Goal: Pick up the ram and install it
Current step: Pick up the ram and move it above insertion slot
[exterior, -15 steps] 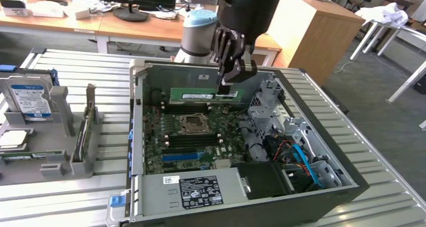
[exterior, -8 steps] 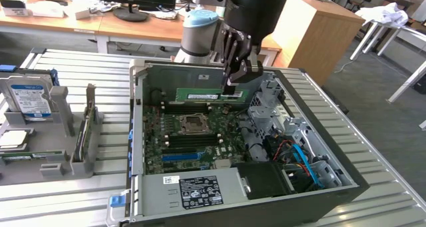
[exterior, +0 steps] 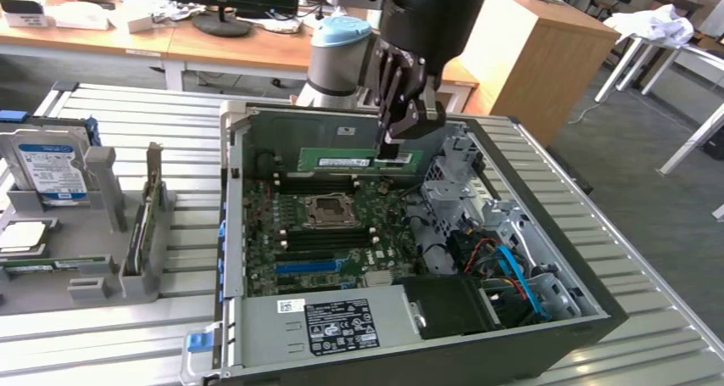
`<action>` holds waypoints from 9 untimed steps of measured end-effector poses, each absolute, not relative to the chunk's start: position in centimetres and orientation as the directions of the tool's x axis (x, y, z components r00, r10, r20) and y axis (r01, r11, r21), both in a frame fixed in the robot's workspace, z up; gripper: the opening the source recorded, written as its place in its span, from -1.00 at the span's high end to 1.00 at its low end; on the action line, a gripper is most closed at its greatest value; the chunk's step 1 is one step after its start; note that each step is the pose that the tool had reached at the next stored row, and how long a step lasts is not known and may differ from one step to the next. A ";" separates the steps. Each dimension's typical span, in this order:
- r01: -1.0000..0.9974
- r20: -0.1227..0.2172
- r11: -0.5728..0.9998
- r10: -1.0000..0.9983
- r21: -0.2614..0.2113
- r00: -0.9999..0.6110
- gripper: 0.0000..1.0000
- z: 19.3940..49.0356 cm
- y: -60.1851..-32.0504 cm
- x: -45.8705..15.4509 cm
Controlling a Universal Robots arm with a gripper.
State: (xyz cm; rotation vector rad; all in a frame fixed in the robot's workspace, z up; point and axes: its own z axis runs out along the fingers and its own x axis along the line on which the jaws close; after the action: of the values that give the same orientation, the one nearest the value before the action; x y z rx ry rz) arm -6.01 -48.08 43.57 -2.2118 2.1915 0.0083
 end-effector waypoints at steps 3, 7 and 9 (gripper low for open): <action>-1.000 -0.023 -0.008 -1.000 -0.016 0.009 0.76 43.6 -47.7 -6.0; -1.000 -0.023 -0.007 -1.000 -0.016 0.008 0.76 43.5 -47.1 -6.0; -1.000 -0.023 -0.006 -1.000 -0.016 0.006 0.76 43.4 -46.8 -6.0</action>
State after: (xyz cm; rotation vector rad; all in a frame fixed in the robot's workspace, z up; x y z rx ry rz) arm -6.01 -46.78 43.45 -2.2085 2.1948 0.0083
